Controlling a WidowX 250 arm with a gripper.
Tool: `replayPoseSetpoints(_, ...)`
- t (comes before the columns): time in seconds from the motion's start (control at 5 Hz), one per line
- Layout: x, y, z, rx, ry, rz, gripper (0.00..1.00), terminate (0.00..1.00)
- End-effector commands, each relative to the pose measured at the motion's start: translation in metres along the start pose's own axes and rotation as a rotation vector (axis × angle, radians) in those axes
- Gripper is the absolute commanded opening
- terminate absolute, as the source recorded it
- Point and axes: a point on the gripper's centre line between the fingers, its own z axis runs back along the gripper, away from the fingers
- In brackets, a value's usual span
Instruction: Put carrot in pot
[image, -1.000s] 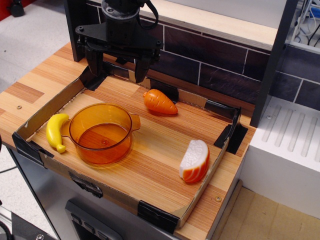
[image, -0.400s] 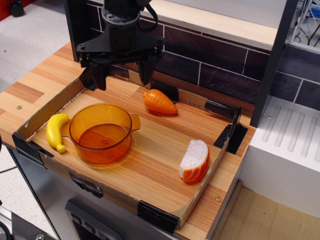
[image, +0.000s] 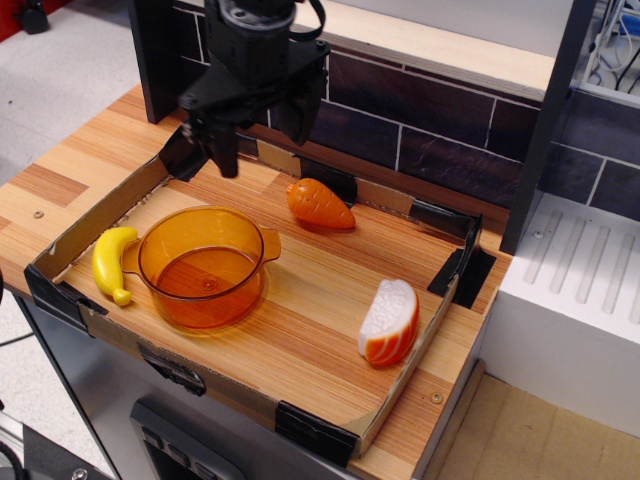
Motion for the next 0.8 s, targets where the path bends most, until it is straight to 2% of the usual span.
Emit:
replayPoseSetpoints(0.0, -0.001, -0.020, -0.004, -0.011, 0.029, 0.260, 1.00, 0.00)
replayPoseSetpoints(0.2, -0.003, -0.026, -0.019, -0.010, 0.027, 0.308, 1.00, 0.00)
replayPoseSetpoints(0.6, -0.006, -0.037, -0.041, -0.018, -0.016, 0.335, 1.00, 0.00)
